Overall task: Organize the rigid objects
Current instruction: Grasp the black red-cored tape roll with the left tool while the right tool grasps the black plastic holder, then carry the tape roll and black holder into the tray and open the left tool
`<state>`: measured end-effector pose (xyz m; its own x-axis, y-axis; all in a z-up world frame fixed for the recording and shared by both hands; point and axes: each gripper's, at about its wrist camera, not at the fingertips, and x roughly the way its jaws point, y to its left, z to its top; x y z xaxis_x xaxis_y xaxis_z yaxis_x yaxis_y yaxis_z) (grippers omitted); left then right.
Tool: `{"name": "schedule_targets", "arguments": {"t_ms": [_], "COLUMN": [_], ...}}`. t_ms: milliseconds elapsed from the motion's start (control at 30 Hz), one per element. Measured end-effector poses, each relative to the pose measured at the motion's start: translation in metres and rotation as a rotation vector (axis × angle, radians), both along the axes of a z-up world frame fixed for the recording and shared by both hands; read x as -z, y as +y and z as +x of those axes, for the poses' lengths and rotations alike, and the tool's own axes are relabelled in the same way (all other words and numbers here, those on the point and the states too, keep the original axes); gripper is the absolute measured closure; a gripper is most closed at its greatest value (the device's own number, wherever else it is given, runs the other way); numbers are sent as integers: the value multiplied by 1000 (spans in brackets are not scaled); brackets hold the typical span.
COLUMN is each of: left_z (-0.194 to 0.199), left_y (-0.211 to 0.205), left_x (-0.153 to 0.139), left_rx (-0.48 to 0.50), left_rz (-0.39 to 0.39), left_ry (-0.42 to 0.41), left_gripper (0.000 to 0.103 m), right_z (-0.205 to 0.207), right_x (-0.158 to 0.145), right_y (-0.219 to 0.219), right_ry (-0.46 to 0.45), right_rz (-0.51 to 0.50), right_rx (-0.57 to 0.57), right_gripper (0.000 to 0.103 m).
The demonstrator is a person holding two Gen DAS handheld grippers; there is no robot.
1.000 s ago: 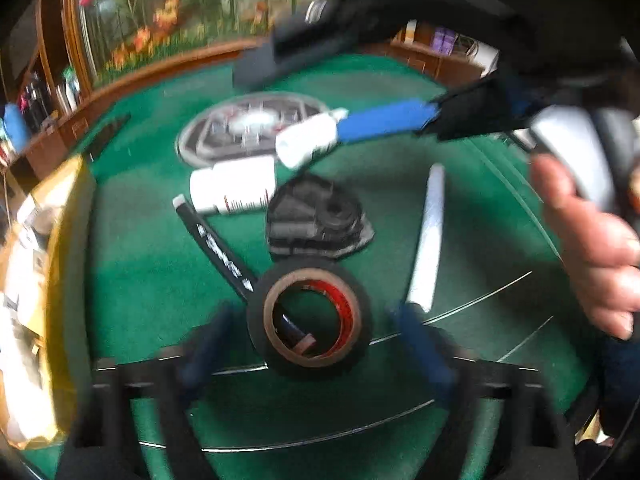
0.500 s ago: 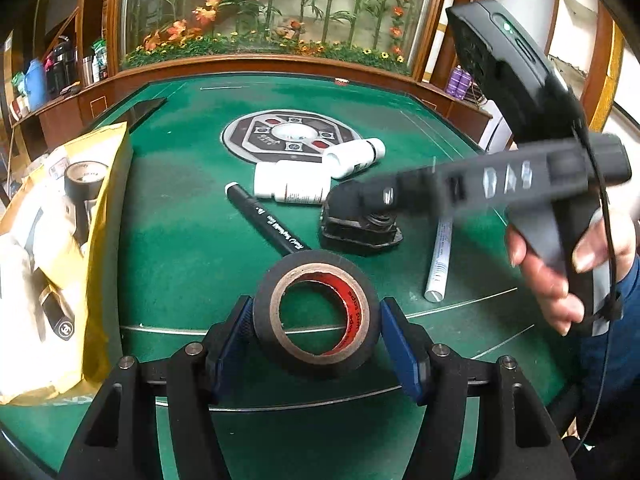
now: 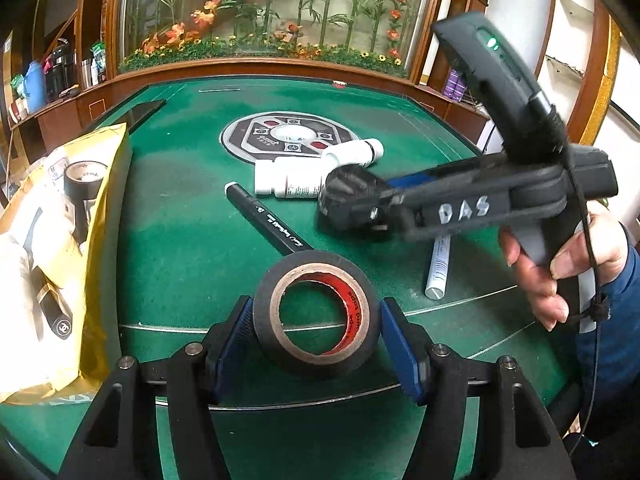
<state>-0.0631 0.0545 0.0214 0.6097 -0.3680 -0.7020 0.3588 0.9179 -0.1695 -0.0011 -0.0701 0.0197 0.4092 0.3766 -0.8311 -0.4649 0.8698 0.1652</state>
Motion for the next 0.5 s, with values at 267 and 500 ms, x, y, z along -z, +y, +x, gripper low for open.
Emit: {"name": "schedule_targets", "arguments": {"t_ms": [267, 500], "left_z": [-1, -5], "left_y": [-2, 3], "left_x": [-1, -13], "left_rx": [-9, -22], "left_rz": [-2, -15], "left_ry": [-5, -36], "left_gripper": [36, 36], "right_z": [-2, -3], "right_x": [-15, -22], "right_y": [-8, -11], "right_ry": [-26, -33], "right_rz": [67, 117], "right_rx": [30, 36], "right_gripper": [43, 43]}}
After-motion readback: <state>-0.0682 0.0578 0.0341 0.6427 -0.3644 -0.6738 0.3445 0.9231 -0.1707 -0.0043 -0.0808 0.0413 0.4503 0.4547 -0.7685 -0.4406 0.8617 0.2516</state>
